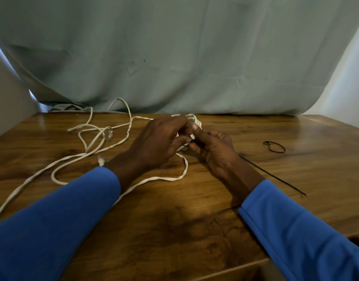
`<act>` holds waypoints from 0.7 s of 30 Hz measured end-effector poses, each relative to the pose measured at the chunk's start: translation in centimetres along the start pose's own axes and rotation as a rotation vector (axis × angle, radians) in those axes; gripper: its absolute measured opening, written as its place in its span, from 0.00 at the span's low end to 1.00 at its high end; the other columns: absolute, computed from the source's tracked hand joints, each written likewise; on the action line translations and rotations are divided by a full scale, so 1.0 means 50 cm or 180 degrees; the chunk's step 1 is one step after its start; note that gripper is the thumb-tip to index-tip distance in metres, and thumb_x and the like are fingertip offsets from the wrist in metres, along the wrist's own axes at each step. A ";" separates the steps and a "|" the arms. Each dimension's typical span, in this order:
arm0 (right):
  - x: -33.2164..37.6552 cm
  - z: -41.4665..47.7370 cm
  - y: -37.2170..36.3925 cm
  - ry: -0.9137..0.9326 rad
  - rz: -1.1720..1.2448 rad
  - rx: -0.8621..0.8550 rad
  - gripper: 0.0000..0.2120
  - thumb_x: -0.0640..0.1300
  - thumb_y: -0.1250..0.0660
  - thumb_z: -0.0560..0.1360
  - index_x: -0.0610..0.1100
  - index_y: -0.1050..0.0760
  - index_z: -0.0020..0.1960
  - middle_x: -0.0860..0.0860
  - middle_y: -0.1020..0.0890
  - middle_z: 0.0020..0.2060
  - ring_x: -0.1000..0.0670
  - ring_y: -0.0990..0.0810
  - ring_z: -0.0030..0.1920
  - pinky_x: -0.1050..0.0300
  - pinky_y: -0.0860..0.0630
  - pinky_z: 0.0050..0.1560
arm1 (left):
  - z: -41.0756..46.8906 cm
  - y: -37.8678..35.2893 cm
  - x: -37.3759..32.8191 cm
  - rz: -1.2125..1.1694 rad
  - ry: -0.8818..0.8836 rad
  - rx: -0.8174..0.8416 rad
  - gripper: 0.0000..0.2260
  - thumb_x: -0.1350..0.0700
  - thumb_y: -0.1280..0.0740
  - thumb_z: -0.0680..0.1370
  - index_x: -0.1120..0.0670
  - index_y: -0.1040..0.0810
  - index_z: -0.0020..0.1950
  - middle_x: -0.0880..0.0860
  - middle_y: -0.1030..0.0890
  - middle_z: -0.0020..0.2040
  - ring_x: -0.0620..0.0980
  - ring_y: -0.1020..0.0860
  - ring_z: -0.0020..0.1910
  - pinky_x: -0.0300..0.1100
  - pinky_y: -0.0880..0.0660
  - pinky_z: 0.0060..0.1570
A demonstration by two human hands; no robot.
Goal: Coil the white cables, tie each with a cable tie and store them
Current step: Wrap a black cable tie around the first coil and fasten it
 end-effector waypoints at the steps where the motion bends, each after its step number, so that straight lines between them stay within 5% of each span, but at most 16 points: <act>1: -0.002 0.001 0.002 -0.0012 -0.0002 -0.0015 0.11 0.41 0.26 0.76 0.32 0.17 0.52 0.38 0.14 0.49 0.46 0.14 0.46 0.52 0.17 0.54 | -0.003 -0.001 0.009 -0.0122 0.0156 -0.0067 0.05 0.55 0.26 0.78 0.52 0.20 0.52 0.46 0.19 0.45 0.43 0.25 0.41 0.37 0.31 0.40; 6: -0.002 0.006 0.006 -0.0099 0.0252 -0.0042 0.13 0.42 0.25 0.76 0.33 0.18 0.53 0.36 0.16 0.55 0.42 0.16 0.55 0.53 0.17 0.55 | -0.005 -0.021 0.041 -0.0576 0.0717 -0.0229 0.04 0.52 0.26 0.78 0.49 0.17 0.51 0.44 0.18 0.45 0.42 0.20 0.45 0.34 0.26 0.44; 14: 0.005 -0.010 -0.018 0.0113 -0.0017 0.0353 0.09 0.35 0.30 0.79 0.37 0.21 0.59 0.41 0.13 0.51 0.45 0.14 0.52 0.55 0.15 0.51 | -0.014 -0.038 0.080 -0.0571 0.1132 -0.0030 0.08 0.46 0.28 0.80 0.49 0.16 0.46 0.42 0.19 0.37 0.38 0.22 0.37 0.34 0.33 0.36; 17: 0.013 -0.022 -0.036 0.0611 -0.0727 0.0508 0.30 0.25 0.28 0.74 0.44 0.29 0.70 0.42 0.14 0.57 0.44 0.13 0.54 0.51 0.15 0.52 | -0.019 -0.034 0.099 -0.0699 0.1380 -0.0264 0.09 0.45 0.29 0.80 0.48 0.17 0.43 0.42 0.20 0.35 0.36 0.23 0.36 0.31 0.34 0.36; 21: 0.031 -0.025 -0.041 0.1281 -0.1360 0.0246 0.23 0.25 0.27 0.73 0.42 0.23 0.64 0.43 0.13 0.54 0.48 0.12 0.53 0.54 0.16 0.49 | -0.020 -0.043 0.107 -0.1085 0.1559 -0.0334 0.10 0.46 0.28 0.80 0.48 0.17 0.42 0.43 0.19 0.34 0.38 0.22 0.34 0.35 0.31 0.36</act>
Point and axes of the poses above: each hand's wrist, its own z-axis towards the middle knuckle, its own y-axis out of the back of the hand, x = y × z, the point moved 7 cm from there along z, towards the middle knuckle
